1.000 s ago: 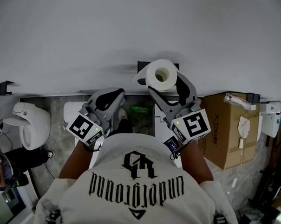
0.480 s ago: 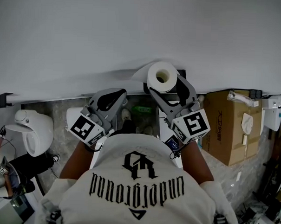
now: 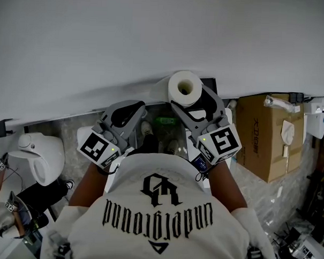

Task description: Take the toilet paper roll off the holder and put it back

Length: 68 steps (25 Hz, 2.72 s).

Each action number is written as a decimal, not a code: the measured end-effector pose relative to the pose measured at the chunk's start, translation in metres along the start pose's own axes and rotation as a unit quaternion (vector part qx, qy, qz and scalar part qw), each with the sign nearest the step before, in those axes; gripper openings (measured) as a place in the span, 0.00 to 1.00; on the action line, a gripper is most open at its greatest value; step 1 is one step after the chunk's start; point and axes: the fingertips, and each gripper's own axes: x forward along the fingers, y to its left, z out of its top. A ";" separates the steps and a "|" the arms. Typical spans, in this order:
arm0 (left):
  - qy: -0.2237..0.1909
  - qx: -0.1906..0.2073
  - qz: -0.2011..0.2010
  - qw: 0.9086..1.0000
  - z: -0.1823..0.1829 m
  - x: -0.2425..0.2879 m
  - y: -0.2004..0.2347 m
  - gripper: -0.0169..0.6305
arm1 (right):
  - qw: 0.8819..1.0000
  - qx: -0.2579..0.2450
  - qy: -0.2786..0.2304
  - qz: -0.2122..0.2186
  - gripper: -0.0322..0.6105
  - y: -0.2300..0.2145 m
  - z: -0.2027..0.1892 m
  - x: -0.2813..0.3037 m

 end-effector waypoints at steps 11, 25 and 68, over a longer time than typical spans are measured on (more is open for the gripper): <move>0.003 -0.004 0.001 1.000 -0.005 0.001 0.008 0.05 | 1.000 -0.019 0.011 0.009 0.55 0.005 -0.007 0.006; 0.004 -0.010 0.008 1.000 -0.011 -0.001 -0.004 0.05 | 0.998 -0.027 0.050 -0.003 0.55 0.002 -0.020 0.000; -0.033 0.055 0.074 0.995 0.015 -0.024 -0.147 0.05 | 0.994 -0.084 -0.052 0.047 0.34 0.033 0.016 -0.138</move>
